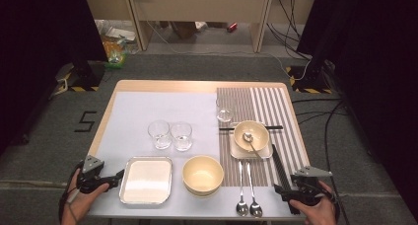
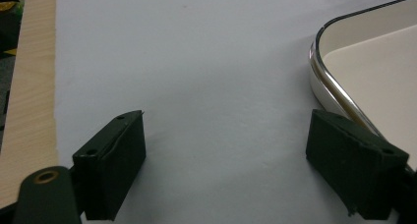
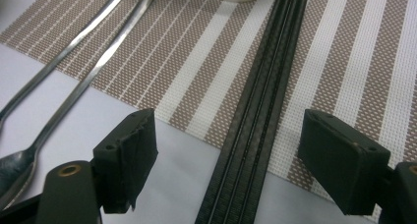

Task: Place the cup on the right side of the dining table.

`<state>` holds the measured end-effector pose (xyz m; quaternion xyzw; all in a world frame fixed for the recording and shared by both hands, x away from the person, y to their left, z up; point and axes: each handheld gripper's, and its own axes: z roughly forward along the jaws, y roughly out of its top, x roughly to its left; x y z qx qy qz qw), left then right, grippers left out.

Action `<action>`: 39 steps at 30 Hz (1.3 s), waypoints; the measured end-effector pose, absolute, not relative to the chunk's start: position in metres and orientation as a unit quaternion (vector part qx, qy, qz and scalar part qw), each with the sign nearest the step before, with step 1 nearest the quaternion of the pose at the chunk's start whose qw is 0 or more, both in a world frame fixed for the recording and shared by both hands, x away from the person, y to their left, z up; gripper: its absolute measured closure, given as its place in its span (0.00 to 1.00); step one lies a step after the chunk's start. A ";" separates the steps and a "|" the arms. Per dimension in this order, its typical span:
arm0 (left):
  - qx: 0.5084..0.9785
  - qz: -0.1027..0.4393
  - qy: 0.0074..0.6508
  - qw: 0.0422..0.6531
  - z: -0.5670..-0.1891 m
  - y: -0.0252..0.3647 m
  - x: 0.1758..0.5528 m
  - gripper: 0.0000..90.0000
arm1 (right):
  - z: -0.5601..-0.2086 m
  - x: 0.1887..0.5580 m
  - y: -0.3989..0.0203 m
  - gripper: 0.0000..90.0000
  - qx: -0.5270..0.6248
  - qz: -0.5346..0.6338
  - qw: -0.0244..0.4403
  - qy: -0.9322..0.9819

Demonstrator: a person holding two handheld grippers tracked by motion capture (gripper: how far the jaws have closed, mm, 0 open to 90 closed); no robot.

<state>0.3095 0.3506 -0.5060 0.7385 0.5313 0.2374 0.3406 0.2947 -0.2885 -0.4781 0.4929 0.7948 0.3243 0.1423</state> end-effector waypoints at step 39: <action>0.736 0.244 0.530 0.343 -0.507 0.350 0.309 0.17 | -0.488 0.285 -0.285 0.23 0.471 0.312 0.193 0.802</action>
